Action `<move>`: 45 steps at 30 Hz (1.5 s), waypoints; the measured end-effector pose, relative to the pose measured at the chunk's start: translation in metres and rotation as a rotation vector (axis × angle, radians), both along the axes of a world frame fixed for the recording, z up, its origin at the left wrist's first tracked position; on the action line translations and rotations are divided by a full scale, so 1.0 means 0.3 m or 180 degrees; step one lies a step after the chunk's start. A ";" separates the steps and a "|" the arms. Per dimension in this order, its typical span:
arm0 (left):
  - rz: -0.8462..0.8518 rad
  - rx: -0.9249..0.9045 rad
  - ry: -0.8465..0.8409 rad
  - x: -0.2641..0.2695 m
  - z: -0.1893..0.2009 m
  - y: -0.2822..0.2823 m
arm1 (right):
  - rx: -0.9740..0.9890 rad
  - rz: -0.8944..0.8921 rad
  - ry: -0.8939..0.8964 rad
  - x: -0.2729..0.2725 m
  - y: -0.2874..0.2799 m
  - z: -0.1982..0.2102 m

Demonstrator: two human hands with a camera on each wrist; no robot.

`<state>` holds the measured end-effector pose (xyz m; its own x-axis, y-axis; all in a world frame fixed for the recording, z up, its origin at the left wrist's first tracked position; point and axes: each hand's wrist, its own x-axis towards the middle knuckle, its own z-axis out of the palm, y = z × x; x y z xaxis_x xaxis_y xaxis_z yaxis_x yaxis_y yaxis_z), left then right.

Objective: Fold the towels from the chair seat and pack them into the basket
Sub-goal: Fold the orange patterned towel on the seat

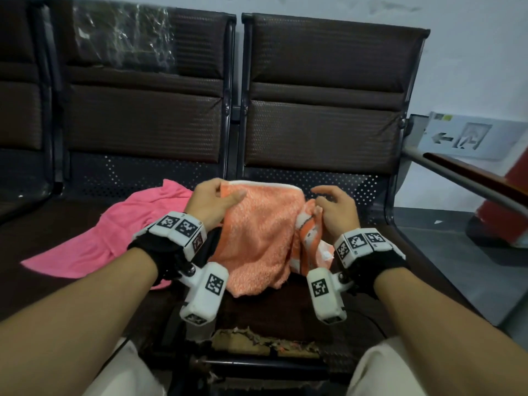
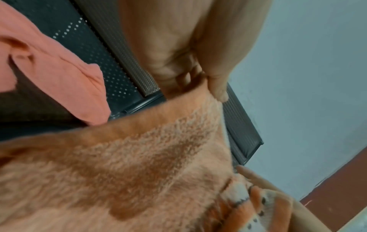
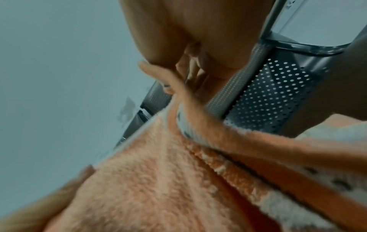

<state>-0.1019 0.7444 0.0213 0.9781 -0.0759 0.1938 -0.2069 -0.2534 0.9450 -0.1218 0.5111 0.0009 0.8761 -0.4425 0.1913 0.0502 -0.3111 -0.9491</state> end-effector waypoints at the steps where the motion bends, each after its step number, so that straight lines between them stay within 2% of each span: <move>1: 0.0091 -0.0088 0.0030 0.004 0.007 -0.006 | 0.0121 0.0081 -0.0059 -0.004 0.015 0.025; 4: 0.0170 -0.0241 0.0254 0.010 0.027 -0.024 | 0.0600 0.0528 -0.0319 -0.023 0.073 0.104; 7: 0.0099 -0.0164 0.0273 0.003 0.041 -0.039 | 0.0525 0.1102 -0.0489 -0.038 0.110 0.128; 8: 0.0092 -0.0071 0.0242 0.000 0.042 -0.040 | 0.0219 0.1158 -0.0441 -0.044 0.113 0.118; 11: 0.0058 0.0110 0.0292 -0.008 0.039 -0.029 | -0.1343 0.0951 -0.0173 -0.060 0.114 0.076; 13: -0.0021 0.0162 0.0453 -0.015 0.034 -0.016 | -0.1866 0.0858 -0.0331 -0.069 0.125 0.082; 17: -0.0296 -0.0126 0.0784 -0.036 0.024 -0.003 | -0.1523 0.1295 -0.0935 -0.083 0.177 0.136; 23: -0.0716 -0.0326 0.1025 -0.093 0.016 -0.025 | -0.1992 0.1322 -0.0453 -0.080 0.213 0.079; 28: -0.0849 -0.0615 0.1105 -0.098 0.025 -0.013 | -0.1775 0.1086 -0.0397 -0.055 0.205 0.061; 32: -0.1045 -0.0679 0.1199 -0.102 0.033 -0.007 | -0.1864 0.1002 -0.0263 -0.052 0.194 0.051; 35: -0.1241 -0.0324 0.0896 -0.111 0.021 -0.004 | -0.1892 0.1032 -0.0267 -0.054 0.194 0.043; 37: -0.1153 -0.0084 0.0600 -0.113 0.009 -0.004 | -0.1876 0.1035 -0.0246 -0.057 0.195 0.042; 41: -0.0923 -0.0032 0.0298 -0.110 0.006 0.014 | -0.1779 0.1045 -0.0410 -0.067 0.188 0.059; 43: -0.0783 0.0030 0.0192 -0.104 0.006 0.024 | -0.1933 0.1191 -0.0427 -0.085 0.179 0.071; 45: -0.0521 0.0130 -0.0009 -0.106 0.003 0.025 | -0.2339 0.1342 -0.0399 -0.113 0.172 0.085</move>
<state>-0.1338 0.7518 0.0221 0.9514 -0.2422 0.1901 -0.2513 -0.2543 0.9339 -0.1557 0.5626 0.0263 0.8928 0.1899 0.4086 0.3911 -0.7769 -0.4934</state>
